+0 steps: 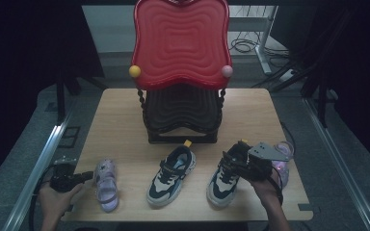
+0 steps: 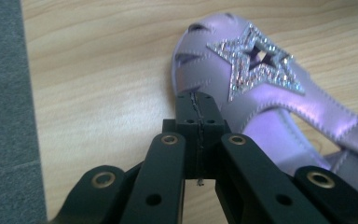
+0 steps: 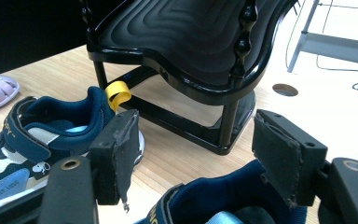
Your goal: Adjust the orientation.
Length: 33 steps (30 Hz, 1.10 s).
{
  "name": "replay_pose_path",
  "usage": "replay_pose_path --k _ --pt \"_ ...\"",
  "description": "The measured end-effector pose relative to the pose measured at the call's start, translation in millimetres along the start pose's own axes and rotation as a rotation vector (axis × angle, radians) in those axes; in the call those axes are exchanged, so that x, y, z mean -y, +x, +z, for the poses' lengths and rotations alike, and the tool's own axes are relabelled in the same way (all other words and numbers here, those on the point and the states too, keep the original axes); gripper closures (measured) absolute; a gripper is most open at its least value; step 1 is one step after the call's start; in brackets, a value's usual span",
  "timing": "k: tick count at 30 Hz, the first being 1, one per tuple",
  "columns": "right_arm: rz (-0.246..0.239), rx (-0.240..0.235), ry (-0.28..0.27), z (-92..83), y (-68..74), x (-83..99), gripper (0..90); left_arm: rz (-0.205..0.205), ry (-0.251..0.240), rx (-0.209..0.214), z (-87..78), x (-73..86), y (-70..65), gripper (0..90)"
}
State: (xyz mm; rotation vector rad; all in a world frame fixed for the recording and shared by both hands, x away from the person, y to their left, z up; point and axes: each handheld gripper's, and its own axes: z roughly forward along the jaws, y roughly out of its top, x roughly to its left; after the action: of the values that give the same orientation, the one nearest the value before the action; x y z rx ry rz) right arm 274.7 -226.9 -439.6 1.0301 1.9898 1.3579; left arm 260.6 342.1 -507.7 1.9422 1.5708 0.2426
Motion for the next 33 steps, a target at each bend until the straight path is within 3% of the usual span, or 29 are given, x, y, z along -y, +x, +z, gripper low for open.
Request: replay_pose_path --k 11,16,25,29,33 --pt "0.002 0.008 0.008 1.3 -1.0 1.2 32.6 0.06 0.051 -0.011 9.9 -25.2 -5.8 90.0" --pt "0.056 -0.063 -0.01 -0.1 -2.0 -1.1 32.6 0.062 0.043 0.0 17.6 -32.9 -6.3 90.0" --pt "0.054 -0.048 0.002 0.8 -2.1 -0.8 32.6 0.072 0.042 0.028 27.3 -41.4 -9.5 90.0" --pt "0.059 -0.036 0.01 1.5 -4.0 1.2 32.6 0.068 -0.002 0.001 20.9 -43.7 -9.1 83.6" --pt "0.061 -0.023 0.02 4.3 -5.9 1.3 32.6 0.094 -0.117 -0.008 2.3 -55.1 -19.1 77.2"
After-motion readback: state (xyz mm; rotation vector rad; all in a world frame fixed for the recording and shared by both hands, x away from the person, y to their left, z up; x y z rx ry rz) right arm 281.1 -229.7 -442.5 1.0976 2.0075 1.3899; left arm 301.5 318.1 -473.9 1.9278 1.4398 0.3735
